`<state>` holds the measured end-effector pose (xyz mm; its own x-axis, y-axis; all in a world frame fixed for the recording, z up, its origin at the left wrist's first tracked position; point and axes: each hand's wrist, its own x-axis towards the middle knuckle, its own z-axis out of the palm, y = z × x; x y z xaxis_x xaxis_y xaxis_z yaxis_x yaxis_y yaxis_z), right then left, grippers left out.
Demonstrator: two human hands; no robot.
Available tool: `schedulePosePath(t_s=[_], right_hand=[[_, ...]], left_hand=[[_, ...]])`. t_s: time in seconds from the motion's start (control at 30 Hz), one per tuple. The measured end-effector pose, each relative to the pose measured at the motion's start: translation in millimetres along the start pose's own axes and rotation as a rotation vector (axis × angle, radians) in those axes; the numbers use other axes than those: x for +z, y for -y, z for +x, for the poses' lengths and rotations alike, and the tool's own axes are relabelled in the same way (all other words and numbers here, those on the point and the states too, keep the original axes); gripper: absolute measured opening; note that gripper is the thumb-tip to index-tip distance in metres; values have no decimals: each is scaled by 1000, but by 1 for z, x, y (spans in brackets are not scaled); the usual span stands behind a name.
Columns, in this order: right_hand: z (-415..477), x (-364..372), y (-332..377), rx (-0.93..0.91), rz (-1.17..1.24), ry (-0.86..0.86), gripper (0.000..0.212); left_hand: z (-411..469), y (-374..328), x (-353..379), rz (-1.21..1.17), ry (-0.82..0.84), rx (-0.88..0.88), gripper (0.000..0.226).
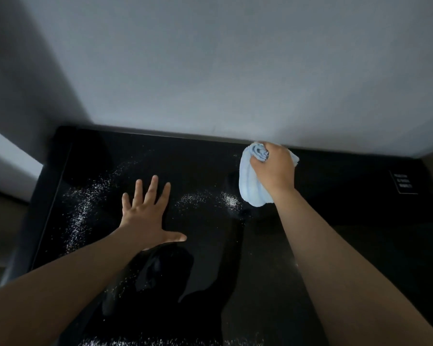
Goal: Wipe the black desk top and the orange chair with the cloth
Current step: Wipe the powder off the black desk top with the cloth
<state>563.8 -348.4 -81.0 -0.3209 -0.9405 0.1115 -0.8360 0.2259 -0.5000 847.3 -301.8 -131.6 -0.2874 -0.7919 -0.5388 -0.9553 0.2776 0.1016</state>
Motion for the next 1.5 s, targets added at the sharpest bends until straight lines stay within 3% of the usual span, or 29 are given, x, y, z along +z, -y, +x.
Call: schedulePosePath(t_s=[0.13,0.53,1.0,1.27,1.5], right_hand=[[31,26,0,-8,-13,44,5],[56,74,-3,48,-152,199,15],[24,68,-17,-35,-146,191,15],[5,63,-21,-31,-151,178,26],[-15,59,-24,-16,-153,184,19]], left_hand=[[3,3,14,-2,12,-14,136],[4,2,13,-21,57,-16,135],[4,2,11,-39,69,-13,135],[6,2,10,-30,79,-16,135],[6,2,10,-15,86,-15,135]])
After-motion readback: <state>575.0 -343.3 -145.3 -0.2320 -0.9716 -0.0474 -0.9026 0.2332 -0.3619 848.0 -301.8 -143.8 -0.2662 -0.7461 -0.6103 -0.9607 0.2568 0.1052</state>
